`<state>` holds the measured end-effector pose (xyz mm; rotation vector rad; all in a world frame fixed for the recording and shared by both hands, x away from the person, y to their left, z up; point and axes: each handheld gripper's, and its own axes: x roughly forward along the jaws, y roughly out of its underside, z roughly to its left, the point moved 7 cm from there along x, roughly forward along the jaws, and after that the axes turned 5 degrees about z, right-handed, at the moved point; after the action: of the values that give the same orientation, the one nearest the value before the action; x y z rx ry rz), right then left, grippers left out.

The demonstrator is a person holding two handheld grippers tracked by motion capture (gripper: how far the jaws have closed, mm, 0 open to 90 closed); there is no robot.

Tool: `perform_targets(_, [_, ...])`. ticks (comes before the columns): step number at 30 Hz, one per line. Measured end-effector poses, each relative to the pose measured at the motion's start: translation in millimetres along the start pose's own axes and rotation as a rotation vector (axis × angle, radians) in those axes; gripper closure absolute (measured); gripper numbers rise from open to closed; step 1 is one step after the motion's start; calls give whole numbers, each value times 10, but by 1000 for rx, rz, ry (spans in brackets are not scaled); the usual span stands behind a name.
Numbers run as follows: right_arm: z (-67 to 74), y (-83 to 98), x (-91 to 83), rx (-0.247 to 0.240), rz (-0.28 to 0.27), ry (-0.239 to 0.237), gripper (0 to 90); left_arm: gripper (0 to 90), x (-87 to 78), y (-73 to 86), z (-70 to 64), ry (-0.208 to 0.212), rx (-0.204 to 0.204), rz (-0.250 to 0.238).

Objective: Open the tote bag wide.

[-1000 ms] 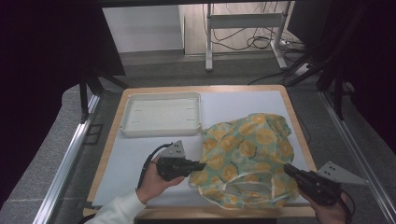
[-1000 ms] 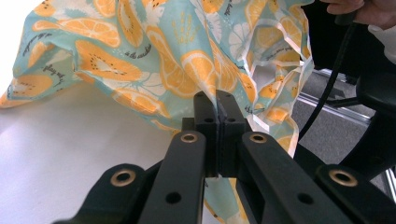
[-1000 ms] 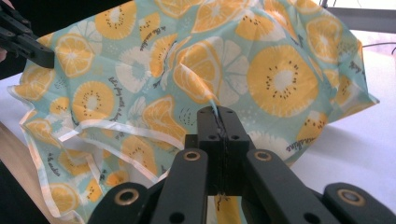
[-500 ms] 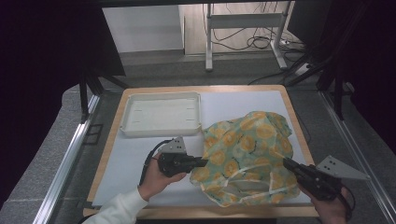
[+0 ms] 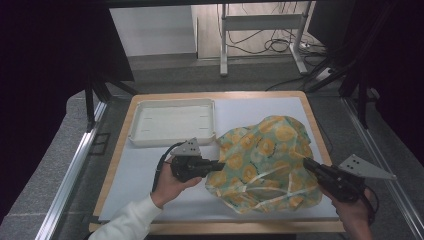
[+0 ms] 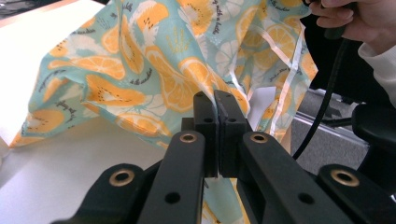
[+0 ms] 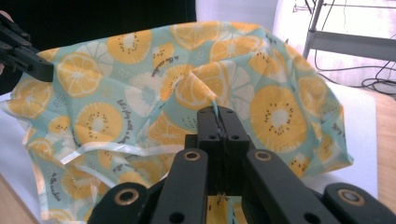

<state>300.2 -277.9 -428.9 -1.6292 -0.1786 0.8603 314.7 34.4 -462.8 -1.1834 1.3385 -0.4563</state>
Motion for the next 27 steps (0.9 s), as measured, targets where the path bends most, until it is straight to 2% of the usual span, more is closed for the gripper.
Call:
perform_targets(6, [-39,-80,16,0,-11,6,883,890,-11,-4,66,-10,-13,-3])
perform_targets(14, [-108,-120,175,11,1,5,883,890,10,-71,150,-21,-25,-19])
perform_targets(27, [-251,-129,399,39,18,26,884,893,52,-67,297,-55,-40,-17])
